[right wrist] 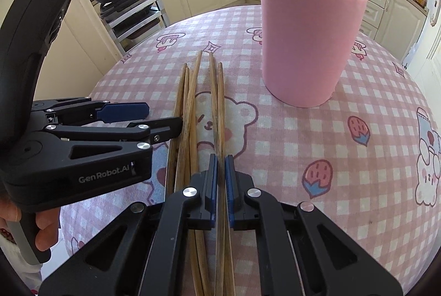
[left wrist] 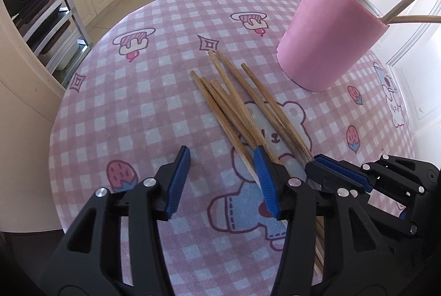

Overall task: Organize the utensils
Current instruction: 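Move both tools down to the chopstick pile beside the pink cup, then close the right tool on a chopstick while the left tool grasps another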

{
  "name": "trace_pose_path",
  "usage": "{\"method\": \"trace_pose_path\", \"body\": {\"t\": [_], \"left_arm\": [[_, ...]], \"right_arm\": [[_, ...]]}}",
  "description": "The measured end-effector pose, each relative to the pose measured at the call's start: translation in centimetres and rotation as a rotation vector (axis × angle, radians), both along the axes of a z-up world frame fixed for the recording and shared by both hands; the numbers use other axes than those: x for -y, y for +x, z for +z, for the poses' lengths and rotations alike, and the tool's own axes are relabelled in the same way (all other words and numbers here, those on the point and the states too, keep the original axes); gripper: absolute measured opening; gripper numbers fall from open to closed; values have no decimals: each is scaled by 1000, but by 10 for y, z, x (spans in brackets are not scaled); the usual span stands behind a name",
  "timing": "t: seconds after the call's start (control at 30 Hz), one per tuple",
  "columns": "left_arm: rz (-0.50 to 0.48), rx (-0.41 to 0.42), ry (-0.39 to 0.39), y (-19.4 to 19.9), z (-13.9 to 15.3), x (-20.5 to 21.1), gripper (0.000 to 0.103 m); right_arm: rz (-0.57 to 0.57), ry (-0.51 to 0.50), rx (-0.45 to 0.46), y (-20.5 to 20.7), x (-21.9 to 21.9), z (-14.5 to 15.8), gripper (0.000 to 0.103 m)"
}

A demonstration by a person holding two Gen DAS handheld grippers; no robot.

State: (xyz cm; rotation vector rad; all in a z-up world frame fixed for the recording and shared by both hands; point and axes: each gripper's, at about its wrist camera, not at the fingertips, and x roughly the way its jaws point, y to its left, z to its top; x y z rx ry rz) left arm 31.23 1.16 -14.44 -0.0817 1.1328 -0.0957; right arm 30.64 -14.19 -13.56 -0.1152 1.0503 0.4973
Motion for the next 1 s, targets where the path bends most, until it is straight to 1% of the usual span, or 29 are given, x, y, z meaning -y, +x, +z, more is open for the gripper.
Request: {"method": "trace_pose_path", "body": {"t": [0.13,0.17,0.2,0.23,0.3,0.37,0.47,0.6,0.7,0.77,0.87,0.9,1.0], "left_arm": [[-45,0,57,4,-1,13,44],[-51,2,75,6,-1,17,41],[-69,8,97,6,-1,21,34],[-86,9,104,6,-1,24,32],[-113,7,108,5,0,24,23],[-140,3,98,2,0,21,19],[-172,-5,101,-3,1,14,17],[-243,-28,147,-9,2,13,14],[-289,-48,172,-14,3,8,14],[-284,-55,147,-14,3,3,14],[-234,-65,87,-10,5,-4,15],[-226,-68,78,-8,4,-5,15],[-207,-66,85,-6,5,-4,15]], "right_arm": [[-7,-10,4,0,2,2,5],[-9,-10,2,1,2,1,5],[-10,-7,-2,1,3,1,5],[-12,-7,-4,2,4,1,5],[-14,-14,-9,0,6,1,5],[-13,-18,-14,-2,10,2,5],[-15,-14,-29,-7,18,2,5],[-12,-26,-61,-15,27,4,5],[1,-62,-84,-21,29,6,5],[8,-76,-84,-24,28,7,6],[-2,-75,-66,-20,25,8,7],[-7,-70,-57,-17,24,7,7],[-18,-37,-54,-6,21,8,7]]}}
